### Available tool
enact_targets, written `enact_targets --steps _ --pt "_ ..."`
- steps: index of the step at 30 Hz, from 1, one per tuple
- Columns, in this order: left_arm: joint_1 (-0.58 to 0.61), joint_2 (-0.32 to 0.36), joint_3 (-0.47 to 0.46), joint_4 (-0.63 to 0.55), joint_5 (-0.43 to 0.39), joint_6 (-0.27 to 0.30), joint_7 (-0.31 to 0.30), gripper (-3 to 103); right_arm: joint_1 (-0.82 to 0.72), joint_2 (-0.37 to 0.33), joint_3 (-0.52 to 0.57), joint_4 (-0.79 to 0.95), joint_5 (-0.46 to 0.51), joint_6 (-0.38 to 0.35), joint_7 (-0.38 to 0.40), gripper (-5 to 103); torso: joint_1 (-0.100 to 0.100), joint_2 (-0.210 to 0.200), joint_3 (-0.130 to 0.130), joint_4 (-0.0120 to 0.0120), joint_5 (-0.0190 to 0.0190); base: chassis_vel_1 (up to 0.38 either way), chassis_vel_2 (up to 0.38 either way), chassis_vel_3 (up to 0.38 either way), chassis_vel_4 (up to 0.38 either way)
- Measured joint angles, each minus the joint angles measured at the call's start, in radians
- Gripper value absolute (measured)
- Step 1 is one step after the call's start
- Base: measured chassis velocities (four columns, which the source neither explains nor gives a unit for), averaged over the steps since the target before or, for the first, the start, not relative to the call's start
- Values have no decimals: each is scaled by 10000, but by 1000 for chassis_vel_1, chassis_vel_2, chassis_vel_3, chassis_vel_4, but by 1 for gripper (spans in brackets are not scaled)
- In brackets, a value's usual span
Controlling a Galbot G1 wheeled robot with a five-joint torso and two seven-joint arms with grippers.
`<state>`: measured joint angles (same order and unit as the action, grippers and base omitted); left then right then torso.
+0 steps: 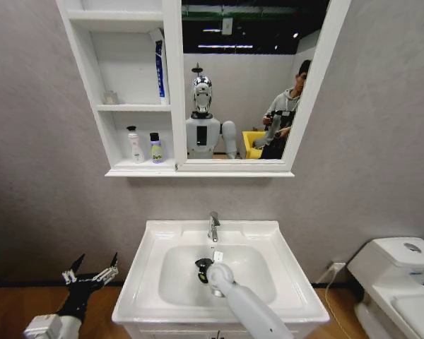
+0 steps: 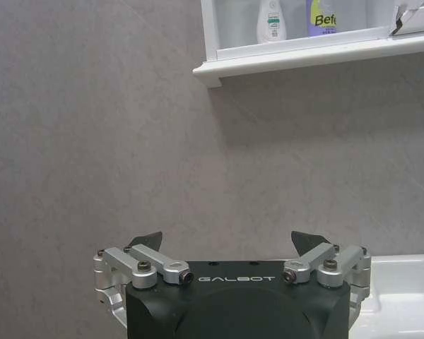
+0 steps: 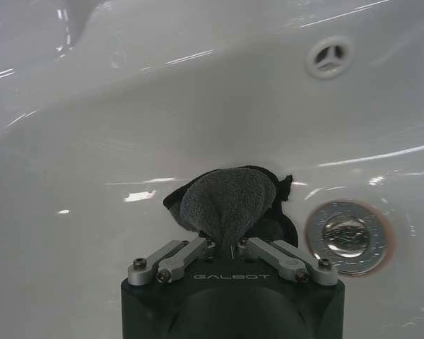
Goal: Move facial cleanser and shampoo from washbasin to cabinet, then wipe washbasin with towel.
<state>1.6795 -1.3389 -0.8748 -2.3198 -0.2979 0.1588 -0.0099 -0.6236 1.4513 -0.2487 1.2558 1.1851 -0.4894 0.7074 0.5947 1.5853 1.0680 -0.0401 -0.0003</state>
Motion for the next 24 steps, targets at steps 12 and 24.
enact_targets --steps 12,24 --pt "0 0 0 0 0 0 -1 100 -264 -47 120 -361 -914 8 -140 8 -5 5 -5 1 5 0 0 0 0" --pt "0 0 -1 0 0 0 -3 100 -767 -1328 828 477 -597 -4 608 8 -1 1 1 0 2 0 0 0 0"
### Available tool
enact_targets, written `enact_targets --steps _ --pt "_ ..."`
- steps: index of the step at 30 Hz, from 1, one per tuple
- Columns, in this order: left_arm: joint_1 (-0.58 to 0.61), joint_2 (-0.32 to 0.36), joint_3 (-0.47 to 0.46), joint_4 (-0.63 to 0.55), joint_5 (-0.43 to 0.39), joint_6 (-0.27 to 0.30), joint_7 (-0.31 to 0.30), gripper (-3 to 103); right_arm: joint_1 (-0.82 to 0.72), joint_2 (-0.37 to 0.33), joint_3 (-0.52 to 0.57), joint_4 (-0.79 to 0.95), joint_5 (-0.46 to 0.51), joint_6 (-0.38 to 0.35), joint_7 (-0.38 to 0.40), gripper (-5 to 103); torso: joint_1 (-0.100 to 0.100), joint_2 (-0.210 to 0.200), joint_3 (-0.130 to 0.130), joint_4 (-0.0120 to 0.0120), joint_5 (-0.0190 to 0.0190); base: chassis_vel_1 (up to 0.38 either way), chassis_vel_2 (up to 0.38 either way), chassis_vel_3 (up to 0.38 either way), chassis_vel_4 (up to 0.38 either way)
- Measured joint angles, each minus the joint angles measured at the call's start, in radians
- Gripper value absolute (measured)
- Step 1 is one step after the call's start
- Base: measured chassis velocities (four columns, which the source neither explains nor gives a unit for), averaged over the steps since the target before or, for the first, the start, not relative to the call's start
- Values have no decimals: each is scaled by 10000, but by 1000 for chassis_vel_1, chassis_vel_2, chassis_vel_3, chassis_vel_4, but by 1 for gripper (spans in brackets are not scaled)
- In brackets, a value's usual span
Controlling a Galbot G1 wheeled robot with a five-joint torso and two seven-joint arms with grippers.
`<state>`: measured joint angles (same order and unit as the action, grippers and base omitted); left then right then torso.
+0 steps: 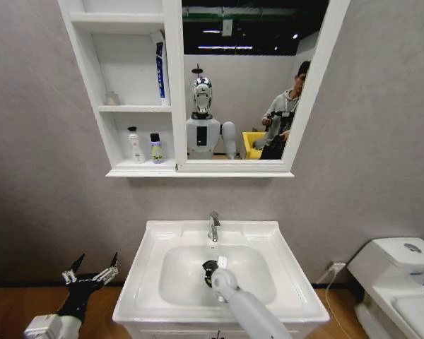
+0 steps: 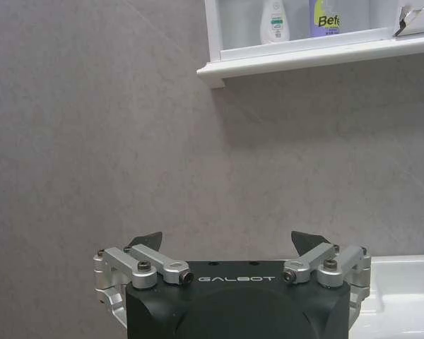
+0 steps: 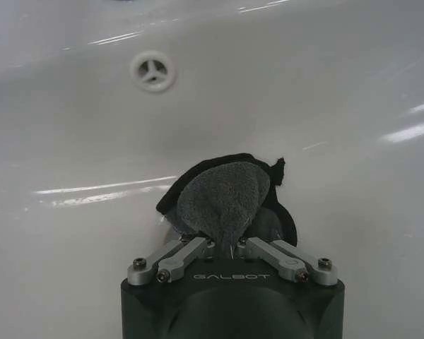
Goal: Move facial cleanser and shampoo from washbasin to cabinet, then wipe washbasin with towel.
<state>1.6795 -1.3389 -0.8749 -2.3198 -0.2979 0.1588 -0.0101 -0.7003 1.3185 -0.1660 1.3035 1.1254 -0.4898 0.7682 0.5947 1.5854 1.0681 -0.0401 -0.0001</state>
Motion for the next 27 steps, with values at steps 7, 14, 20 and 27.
enact_targets --steps 7,14,20,27 --pt "0 0 1 0 0 0 0 100 -315 -948 445 851 -867 239 94 8 3 -3 4 -8 8 0 0 0 0" --pt "0 0 1 0 0 0 1 100 -787 -2132 880 2454 -1874 421 -403 8 3 -3 1 -2 3 0 0 0 0" --pt "0 -1 1 0 0 0 0 100 -1724 -3034 1942 3342 -4114 1065 -1838 8 0 0 -1 0 3 0 0 0 0" --pt "0 0 1 0 0 0 1 100 -2003 -3434 2990 2865 -5525 2337 -3439 8 0 0 -1 1 4 0 0 0 0"
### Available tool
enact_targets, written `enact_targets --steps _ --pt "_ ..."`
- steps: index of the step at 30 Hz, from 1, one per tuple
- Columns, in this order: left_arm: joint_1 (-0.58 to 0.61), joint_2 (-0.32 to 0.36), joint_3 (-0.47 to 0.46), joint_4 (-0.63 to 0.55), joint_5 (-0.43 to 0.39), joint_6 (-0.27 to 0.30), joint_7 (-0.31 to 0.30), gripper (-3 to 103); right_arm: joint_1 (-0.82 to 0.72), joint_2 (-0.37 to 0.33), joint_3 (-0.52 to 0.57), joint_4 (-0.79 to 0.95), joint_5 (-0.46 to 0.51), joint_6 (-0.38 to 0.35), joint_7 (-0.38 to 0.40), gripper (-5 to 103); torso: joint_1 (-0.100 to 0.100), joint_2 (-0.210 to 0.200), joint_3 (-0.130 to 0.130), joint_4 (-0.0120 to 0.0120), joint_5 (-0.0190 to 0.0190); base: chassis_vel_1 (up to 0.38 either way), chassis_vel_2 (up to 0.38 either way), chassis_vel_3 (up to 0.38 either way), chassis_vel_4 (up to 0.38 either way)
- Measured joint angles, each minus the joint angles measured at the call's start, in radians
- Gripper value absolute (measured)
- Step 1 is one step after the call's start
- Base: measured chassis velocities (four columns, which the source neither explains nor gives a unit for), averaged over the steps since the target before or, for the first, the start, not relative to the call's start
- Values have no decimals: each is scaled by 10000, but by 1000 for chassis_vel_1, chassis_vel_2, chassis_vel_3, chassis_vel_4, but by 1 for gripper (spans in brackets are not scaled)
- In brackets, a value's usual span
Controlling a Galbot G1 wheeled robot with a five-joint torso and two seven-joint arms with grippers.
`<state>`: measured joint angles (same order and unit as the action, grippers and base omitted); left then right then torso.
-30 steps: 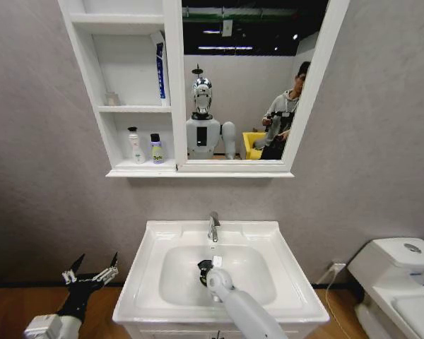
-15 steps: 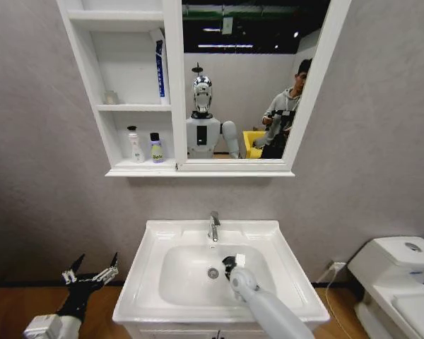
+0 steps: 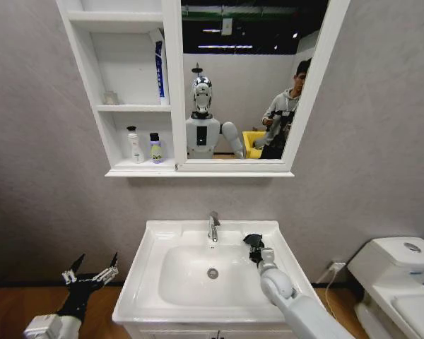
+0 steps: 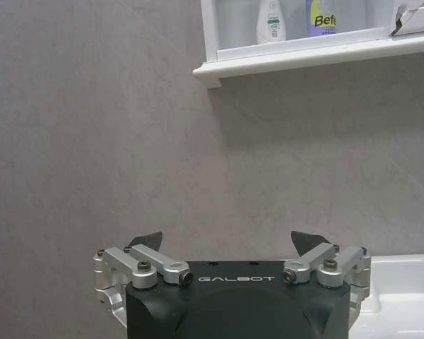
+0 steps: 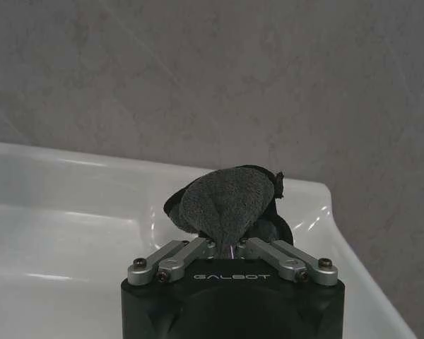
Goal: Move facial cleanser and shampoo from washbasin to cabinet, then wipe washbasin with towel.
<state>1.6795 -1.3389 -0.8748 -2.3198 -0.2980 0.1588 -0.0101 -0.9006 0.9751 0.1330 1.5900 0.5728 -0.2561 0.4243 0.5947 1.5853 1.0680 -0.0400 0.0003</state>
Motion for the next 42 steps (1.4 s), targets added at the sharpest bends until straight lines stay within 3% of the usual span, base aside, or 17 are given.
enact_targets --steps 5,16,19,21,23,24,27,30,33,36,42 --pt "0 0 -1 0 0 0 2 100 67 -192 324 -606 364 638 -1073 8 0 0 0 0 -2 0 0 0 0" --pt "0 0 0 0 0 0 2 100 236 53 311 -1786 25 1249 -1784 9 -1 1 0 1 -1 0 0 0 0" --pt "0 0 0 0 0 0 2 100 295 59 353 -2030 -151 1439 -1965 18 -1 0 0 0 -2 0 0 0 0" --pt "0 0 0 0 0 0 1 100 310 57 422 -2129 -295 1605 -2170 34 -1 1 0 0 -3 0 0 0 0" --pt "0 0 0 0 0 0 2 100 302 53 461 -2150 -349 1695 -2274 34 -1 0 0 0 -3 0 0 0 0" --pt "0 0 0 0 0 0 2 100 265 46 508 -2156 -403 1790 -2380 44 -1 2 0 0 -4 0 0 0 0" --pt "0 0 0 0 0 0 1 100 198 42 557 -2156 -431 1867 -2427 50 -1 1 0 0 -3 0 0 0 0" --pt "0 0 0 0 0 0 1 100 49 111 787 -2112 -572 1955 -2439 66 0 2 -1 0 -3 0 0 0 0" --pt "0 0 0 0 0 0 1 100 -68 125 887 -2014 -624 1972 -2445 72 -1 2 0 0 -3 0 0 0 0" --pt "0 0 0 0 0 0 2 100 -265 86 1049 -1805 -690 2000 -2461 88 -1 2 -1 0 -3 0 0 0 0" --pt "0 0 0 0 0 0 1 100 -545 95 1330 -1441 -776 2008 -2407 99 -1 2 -1 0 -3 0 0 0 0"
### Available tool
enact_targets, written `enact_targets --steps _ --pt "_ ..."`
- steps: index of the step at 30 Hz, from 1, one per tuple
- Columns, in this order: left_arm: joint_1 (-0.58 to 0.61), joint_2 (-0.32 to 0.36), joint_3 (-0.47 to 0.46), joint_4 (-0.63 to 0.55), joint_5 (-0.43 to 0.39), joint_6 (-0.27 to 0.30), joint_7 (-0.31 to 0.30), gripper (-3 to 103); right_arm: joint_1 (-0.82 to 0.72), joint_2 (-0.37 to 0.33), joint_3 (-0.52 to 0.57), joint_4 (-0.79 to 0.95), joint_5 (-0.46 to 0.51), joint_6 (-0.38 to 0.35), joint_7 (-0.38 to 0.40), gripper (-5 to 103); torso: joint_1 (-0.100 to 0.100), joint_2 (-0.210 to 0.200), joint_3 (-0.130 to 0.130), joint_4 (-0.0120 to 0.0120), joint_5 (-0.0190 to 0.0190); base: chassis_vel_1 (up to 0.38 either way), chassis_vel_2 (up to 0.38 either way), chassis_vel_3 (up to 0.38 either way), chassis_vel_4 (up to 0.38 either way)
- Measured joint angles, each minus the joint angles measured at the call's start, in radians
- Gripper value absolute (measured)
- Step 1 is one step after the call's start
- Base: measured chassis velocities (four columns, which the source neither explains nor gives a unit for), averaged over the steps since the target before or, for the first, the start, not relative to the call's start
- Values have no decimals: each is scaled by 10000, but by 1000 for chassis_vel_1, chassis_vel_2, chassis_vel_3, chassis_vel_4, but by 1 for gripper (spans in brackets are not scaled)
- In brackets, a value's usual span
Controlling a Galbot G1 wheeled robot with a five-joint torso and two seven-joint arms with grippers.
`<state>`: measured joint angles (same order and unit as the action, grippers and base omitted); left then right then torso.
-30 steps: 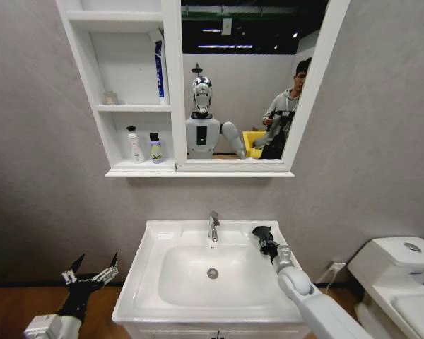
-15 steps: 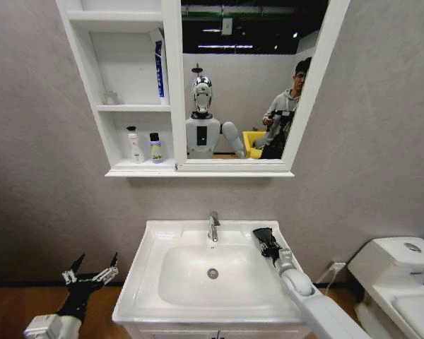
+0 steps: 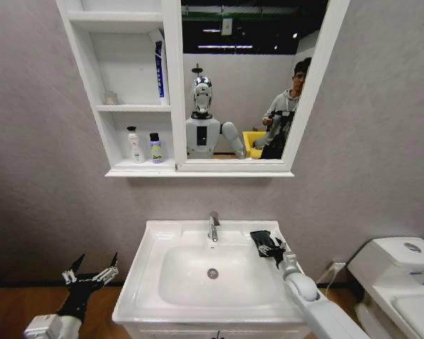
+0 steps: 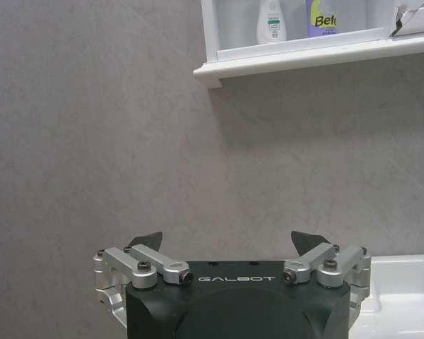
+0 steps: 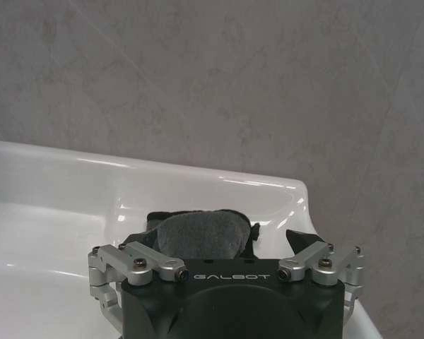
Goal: Move facial cleanser and shampoo from washbasin to cabinet, then wipe washbasin with towel.
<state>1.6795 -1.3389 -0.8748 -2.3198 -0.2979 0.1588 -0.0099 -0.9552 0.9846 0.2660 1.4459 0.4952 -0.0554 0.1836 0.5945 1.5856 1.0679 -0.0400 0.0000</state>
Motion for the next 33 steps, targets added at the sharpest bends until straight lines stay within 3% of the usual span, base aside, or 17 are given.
enact_targets --steps 3,7,10,12,18,22,29,33 --pt "0 0 0 0 0 0 1 100 -759 482 821 1225 -220 -92 518 100 1 0 0 1 1 0 0 0 0" --pt "0 0 0 0 0 0 2 100 -1684 599 1360 2548 -422 -66 744 100 0 0 -1 0 -2 0 0 0 0" --pt "0 0 0 0 0 0 2 100 -2016 692 1567 2950 -578 2 773 100 0 0 -1 -1 -4 0 0 0 0" --pt "0 0 1 0 0 0 3 100 -3312 1174 2319 4014 -1032 121 768 100 -1 0 -1 -1 1 0 0 0 0" --pt "0 0 0 -1 0 0 0 100 -5283 1517 3669 5182 -1646 474 371 100 -1 0 -1 1 0 0 0 0 0" --pt "0 0 1 0 0 0 2 100 -6554 2030 4341 6524 -1576 368 403 100 -1 0 -1 -1 0 0 0 0 0" --pt "0 0 0 0 0 0 0 100 -8349 2687 4867 8674 -1428 -95 712 100 -2 -1 -1 -1 -2 0 0 0 0" --pt "0 0 0 0 0 0 0 100 -8696 2805 5072 9008 -1467 -31 601 100 -1 -1 0 2 0 0 0 0 0"
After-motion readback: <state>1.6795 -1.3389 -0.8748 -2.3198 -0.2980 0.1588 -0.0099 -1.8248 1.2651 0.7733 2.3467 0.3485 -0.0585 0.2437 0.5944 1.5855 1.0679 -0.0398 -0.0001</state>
